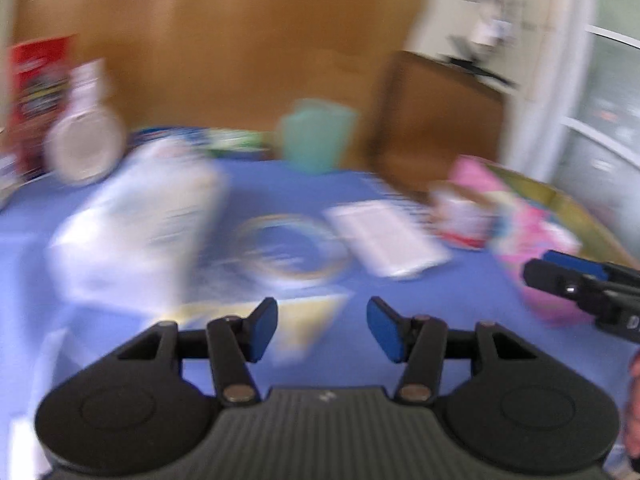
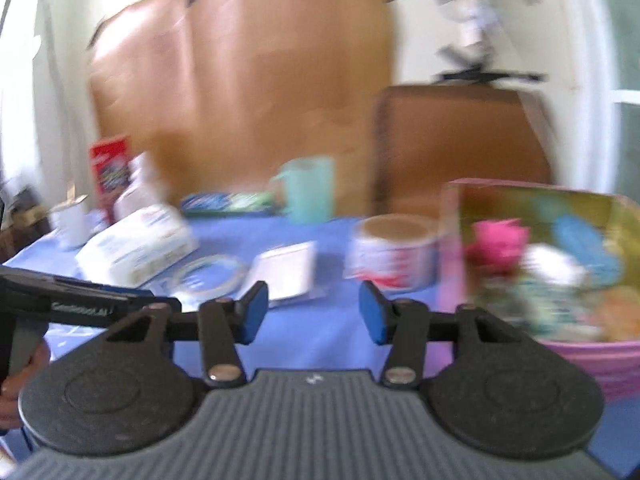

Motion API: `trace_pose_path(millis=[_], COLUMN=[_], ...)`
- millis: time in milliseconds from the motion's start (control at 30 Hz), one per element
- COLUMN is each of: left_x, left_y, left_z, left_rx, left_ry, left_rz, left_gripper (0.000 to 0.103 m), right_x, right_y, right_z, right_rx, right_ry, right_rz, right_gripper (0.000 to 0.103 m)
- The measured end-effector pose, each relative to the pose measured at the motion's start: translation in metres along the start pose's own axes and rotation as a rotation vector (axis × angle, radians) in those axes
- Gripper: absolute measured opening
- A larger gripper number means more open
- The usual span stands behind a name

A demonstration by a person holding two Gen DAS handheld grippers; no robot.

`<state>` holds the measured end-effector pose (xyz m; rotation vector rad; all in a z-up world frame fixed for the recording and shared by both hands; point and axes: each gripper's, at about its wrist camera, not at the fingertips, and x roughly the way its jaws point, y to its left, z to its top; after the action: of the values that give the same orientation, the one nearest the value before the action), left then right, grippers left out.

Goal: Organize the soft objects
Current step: 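Move the left tool back toward the clear tape roll, then grasp the clear tape roll by its rim with the left tool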

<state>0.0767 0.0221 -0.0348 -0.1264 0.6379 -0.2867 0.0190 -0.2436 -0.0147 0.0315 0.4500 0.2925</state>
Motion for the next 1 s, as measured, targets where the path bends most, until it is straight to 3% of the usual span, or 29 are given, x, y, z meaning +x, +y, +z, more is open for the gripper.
trace_pose_path(millis=[67,167,200,400,467,533,633,833,1000], left_x=[0.000,-0.005,-0.006,-0.007,-0.005,-0.006,-0.009,-0.008,-0.009], left_y=[0.023,0.044,0.046,0.049,0.047,0.048,0.052,0.053,0.043], left_z=[-0.005,-0.009,-0.009,-0.007,-0.008,-0.009,-0.011,-0.011,-0.011], left_rx=[-0.057,-0.152,-0.167,-0.178,-0.177,-0.184,-0.203,-0.209,-0.152], left_ry=[-0.006,-0.054,-0.066,-0.078,-0.079,-0.087,-0.101,-0.093,-0.085], left_rz=[0.030,-0.018,-0.001,-0.022,-0.023,-0.028,-0.032,-0.036,-0.040], left_gripper=[0.050,0.049,0.049,0.049,0.049,0.049,0.049,0.049,0.049], right_x=[0.028,0.069,0.083,0.159,0.185,0.189,0.172,0.091,0.014], right_y=[0.015,0.033,0.039,0.067,0.067,0.063,0.069,0.061,0.043], right_z=[0.006,0.018,0.021,0.039,0.041,0.042,0.038,0.000,-0.041], right_rx=[-0.007,0.012,0.012,-0.137,-0.183,-0.177,-0.189,-0.192,-0.137], right_ry=[0.044,0.113,0.134,0.204,0.270,0.300,0.324,0.259,0.184], right_rz=[0.028,0.100,0.107,0.026,0.002,0.047,0.083,0.108,0.016], right_gripper=[0.040,0.035,0.035,0.033,0.034,0.022,0.011,0.011,0.011])
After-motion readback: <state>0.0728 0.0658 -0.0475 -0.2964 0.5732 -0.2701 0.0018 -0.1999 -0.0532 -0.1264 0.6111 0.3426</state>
